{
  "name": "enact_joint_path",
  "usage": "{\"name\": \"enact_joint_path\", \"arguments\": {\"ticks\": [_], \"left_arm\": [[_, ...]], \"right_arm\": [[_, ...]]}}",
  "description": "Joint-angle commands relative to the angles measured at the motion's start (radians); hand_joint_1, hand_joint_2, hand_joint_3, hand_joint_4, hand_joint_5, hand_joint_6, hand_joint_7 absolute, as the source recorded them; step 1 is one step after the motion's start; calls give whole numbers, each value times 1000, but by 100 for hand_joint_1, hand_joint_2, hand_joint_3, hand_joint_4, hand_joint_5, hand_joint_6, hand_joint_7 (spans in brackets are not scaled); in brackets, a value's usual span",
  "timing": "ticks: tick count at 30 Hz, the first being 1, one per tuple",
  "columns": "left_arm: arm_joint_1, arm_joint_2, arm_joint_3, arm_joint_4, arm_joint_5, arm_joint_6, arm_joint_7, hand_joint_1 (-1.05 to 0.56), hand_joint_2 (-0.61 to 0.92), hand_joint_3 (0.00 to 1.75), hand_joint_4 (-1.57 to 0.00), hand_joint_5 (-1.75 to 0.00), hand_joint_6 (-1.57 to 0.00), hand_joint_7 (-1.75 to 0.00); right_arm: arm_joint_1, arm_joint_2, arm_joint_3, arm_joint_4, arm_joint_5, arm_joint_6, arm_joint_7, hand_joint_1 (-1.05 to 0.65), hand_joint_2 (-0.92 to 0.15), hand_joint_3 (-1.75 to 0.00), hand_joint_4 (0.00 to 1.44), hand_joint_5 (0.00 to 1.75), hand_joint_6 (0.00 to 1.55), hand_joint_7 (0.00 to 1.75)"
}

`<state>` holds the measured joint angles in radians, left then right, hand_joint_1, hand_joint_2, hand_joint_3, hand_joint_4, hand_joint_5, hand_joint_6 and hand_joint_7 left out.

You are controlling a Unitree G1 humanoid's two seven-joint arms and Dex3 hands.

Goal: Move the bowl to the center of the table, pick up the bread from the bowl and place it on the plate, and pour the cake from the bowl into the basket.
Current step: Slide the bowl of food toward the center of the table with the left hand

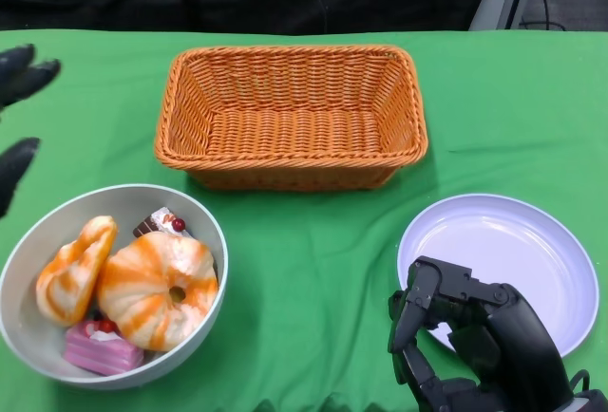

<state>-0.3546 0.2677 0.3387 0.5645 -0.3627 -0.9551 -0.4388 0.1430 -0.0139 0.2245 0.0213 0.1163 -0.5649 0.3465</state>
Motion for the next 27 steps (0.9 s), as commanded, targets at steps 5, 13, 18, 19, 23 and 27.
{"name": "enact_joint_path", "arguments": {"ticks": [5, 13, 18, 19, 23, 27], "left_arm": [[-125, 128, 36, 426, 98, -10, 38, -71, 92, 42, -62, 0, -61, 0], [-157, 140, 10, 612, 190, -6, 108, -68, 92, 44, -62, -1, -59, -1], [-152, 130, -23, 662, 242, 104, 168, -65, 92, 50, -58, 0, -55, 0], [-152, 129, -25, 665, 243, 119, 168, -64, 92, 53, -55, 0, -51, 0], [-156, 121, -32, 668, 248, 217, 179, -63, 92, 55, -48, 0, -44, 0], [-159, 93, -11, 656, 204, 329, 140, -58, 92, 56, -37, 0, -35, 0]], "right_arm": [[-8, -2, -8, 4, 11, -10, 1, -20, -38, -134, 88, 175, 69, 162], [-7, -2, -9, 3, 5, -11, -2, -18, -38, -134, 88, 175, 69, 161], [-10, 1, -8, 9, 8, -9, -1, -18, -38, -133, 88, 175, 69, 161], [-10, 1, -8, 9, 8, -8, -1, -18, -38, -133, 88, 175, 69, 162], [-12, 3, -8, 12, 13, -5, 1, -18, -38, -134, 88, 175, 69, 162], [-23, 3, -12, 32, 8, -18, 1, -18, -38, -134, 88, 175, 69, 162]]}}
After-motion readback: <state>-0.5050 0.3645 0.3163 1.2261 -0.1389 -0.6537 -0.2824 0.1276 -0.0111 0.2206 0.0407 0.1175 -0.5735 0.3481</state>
